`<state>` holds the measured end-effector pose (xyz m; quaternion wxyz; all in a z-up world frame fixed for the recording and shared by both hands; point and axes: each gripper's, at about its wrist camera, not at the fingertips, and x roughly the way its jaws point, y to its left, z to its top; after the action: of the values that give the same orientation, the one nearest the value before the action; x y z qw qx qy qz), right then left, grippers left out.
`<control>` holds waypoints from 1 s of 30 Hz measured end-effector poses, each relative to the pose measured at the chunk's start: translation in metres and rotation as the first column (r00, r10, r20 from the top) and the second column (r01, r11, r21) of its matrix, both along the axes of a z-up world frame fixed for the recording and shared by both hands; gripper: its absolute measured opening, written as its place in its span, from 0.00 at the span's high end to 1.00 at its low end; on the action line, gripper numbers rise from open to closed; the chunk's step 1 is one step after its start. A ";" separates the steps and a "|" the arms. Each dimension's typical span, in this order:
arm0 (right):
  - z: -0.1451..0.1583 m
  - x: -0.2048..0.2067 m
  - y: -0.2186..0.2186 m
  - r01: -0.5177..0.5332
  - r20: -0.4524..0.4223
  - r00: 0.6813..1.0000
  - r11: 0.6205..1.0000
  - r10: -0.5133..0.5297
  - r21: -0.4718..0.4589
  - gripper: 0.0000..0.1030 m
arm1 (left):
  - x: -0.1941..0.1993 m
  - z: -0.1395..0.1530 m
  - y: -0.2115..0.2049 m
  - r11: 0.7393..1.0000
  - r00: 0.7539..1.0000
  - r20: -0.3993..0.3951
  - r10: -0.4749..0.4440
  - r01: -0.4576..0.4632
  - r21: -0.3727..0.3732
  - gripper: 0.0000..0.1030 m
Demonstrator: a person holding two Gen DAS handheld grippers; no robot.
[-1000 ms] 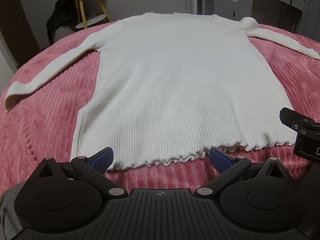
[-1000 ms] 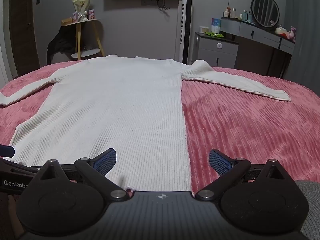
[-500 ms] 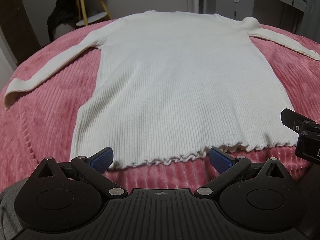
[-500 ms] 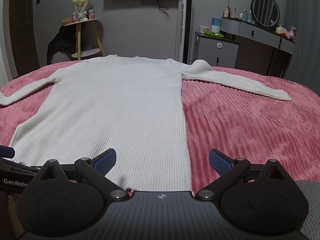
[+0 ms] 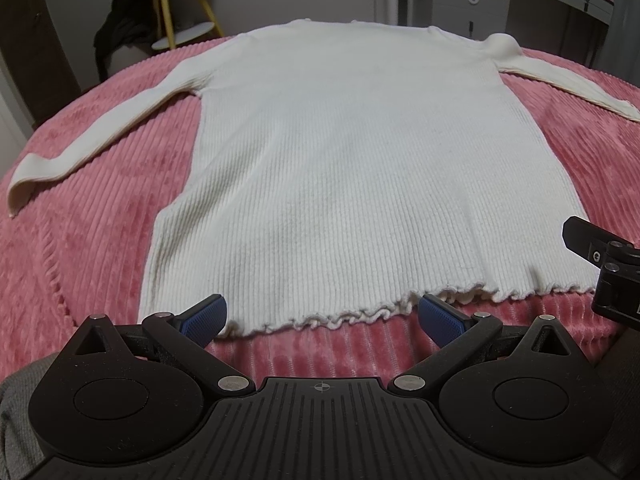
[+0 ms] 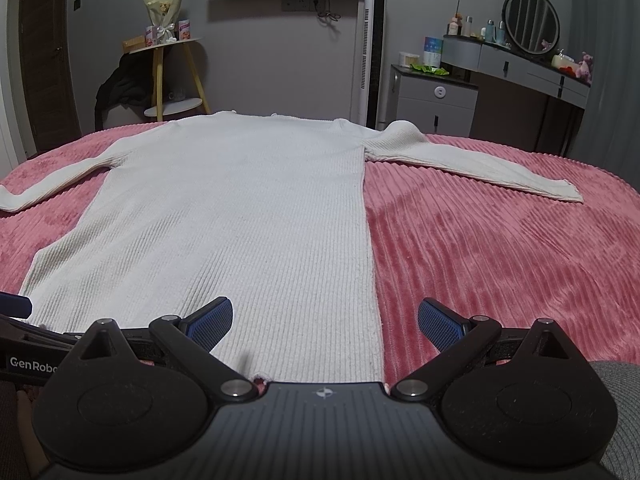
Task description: Fold small clothes
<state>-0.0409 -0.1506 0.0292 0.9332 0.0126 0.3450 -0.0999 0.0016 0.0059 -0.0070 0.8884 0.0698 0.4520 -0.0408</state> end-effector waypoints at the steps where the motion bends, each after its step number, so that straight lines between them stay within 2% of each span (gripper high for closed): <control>1: 0.000 0.000 0.000 -0.001 -0.001 1.000 1.000 0.001 0.000 0.04 | 0.000 0.000 0.000 1.000 1.000 0.000 0.000 0.000 -0.001 0.00; 30: 0.001 0.000 0.002 -0.001 0.007 1.000 1.000 0.001 0.008 0.04 | 0.000 -0.002 0.002 1.000 1.000 -0.008 0.003 -0.003 -0.007 0.00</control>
<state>-0.0404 -0.1490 0.0305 0.9343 0.0166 0.3423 -0.0979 0.0019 0.0078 -0.0089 0.8868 0.0658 0.4556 -0.0411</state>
